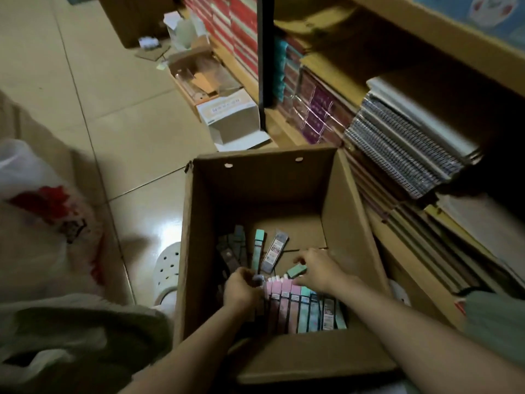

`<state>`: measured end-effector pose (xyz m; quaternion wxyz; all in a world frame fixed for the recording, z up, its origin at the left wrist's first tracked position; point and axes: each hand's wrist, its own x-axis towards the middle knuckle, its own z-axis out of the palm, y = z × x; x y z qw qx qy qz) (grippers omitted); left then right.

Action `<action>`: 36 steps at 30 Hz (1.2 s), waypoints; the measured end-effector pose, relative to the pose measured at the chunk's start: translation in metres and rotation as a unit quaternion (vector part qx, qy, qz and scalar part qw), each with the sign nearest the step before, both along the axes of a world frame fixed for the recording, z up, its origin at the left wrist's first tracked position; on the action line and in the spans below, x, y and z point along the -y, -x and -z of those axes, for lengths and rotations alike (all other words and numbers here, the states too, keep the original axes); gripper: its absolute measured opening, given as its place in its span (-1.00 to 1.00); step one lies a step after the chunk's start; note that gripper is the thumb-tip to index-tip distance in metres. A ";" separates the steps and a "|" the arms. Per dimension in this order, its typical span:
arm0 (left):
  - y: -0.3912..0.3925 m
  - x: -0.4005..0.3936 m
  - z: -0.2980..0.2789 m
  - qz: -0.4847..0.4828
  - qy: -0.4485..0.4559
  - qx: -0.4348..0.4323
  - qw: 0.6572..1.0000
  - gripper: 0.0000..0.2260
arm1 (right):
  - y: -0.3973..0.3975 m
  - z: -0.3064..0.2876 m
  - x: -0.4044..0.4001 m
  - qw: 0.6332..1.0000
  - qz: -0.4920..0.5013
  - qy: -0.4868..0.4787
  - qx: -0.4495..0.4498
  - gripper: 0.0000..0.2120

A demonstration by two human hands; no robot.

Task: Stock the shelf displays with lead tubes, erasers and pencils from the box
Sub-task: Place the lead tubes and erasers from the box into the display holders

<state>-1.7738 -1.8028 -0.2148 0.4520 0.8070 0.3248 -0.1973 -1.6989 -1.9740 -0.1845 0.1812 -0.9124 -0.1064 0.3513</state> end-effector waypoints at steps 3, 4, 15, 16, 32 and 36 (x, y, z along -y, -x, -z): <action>0.010 0.006 0.010 0.022 -0.009 0.017 1.000 -0.67 | 0.010 0.016 -0.011 0.998 -0.045 0.032 -0.019 -0.43; 0.010 0.005 0.011 0.037 -0.019 0.028 0.999 -0.67 | 0.013 0.021 -0.014 0.998 -0.051 0.041 -0.019 -0.40; -0.004 0.003 0.030 0.191 -0.039 0.085 0.977 -0.57 | 0.029 0.055 -0.016 0.991 -0.075 0.082 0.069 -0.33; -0.007 0.005 0.031 0.194 -0.045 0.097 0.975 -0.57 | 0.028 0.055 -0.015 0.992 -0.065 0.077 0.072 -0.36; -0.016 0.012 0.025 -0.001 0.086 0.106 0.991 -0.84 | 0.027 0.047 -0.013 0.992 0.118 0.027 0.026 -0.53; -0.016 0.013 0.022 -0.083 0.202 0.088 0.972 -0.80 | 0.018 0.038 -0.007 0.960 0.259 -0.096 -0.036 -0.67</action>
